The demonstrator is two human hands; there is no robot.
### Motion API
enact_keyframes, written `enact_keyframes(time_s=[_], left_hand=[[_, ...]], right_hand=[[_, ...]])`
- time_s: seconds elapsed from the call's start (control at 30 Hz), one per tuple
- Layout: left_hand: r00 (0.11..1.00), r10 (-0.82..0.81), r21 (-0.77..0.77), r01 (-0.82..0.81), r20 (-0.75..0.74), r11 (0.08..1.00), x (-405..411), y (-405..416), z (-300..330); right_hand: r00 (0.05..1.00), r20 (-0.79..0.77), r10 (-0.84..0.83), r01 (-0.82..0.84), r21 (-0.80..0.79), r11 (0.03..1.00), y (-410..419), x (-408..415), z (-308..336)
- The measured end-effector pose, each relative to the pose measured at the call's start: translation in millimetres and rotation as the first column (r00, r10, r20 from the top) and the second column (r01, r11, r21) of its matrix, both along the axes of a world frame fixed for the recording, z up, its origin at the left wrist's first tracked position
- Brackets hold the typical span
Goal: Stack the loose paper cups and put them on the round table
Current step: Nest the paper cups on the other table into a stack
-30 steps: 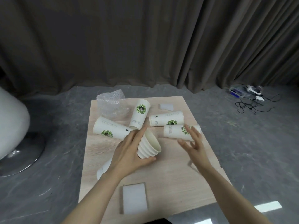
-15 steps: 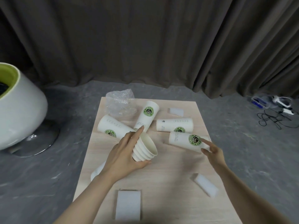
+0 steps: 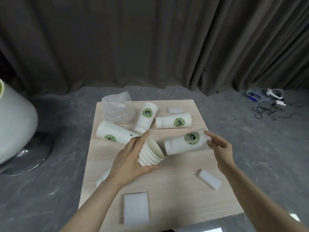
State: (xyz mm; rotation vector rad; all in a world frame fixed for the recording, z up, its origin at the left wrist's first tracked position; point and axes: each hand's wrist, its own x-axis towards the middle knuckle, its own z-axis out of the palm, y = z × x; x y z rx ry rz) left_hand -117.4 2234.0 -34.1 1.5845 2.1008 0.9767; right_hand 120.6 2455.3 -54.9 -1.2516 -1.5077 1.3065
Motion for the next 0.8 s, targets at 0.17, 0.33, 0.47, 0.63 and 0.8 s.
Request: enact_keyframes(time_s=[0.17,0.33,0.47,0.63,0.8], left_hand=[[0.999,-0.044,0.01,0.044,-0.005,0.999,2,-6,4],[0.998,-0.063,0.007,0.063,-0.015,0.998,-3,-19,7],[0.997,-0.064,-0.008,0.064,-0.041,0.998,-11,-33,6],[0.995,-0.046,-0.014,0.045,-0.091,0.999,-24,-48,3],[0.99,-0.026,-0.068,0.017,-0.141,0.998,-32,-58,2]], right_hand=[[0.996,-0.071,0.057,-0.052,0.066,0.996,-26,-9,20],[0.989,-0.131,0.064,-0.052,0.096,0.994,-50,-15,31],[0.983,-0.164,0.08,-0.058,0.138,0.989,-62,-18,40],[0.97,-0.228,0.09,-0.055,0.154,0.986,-73,-25,54],[0.957,-0.28,0.074,-0.043,0.117,0.992,-83,-33,65]])
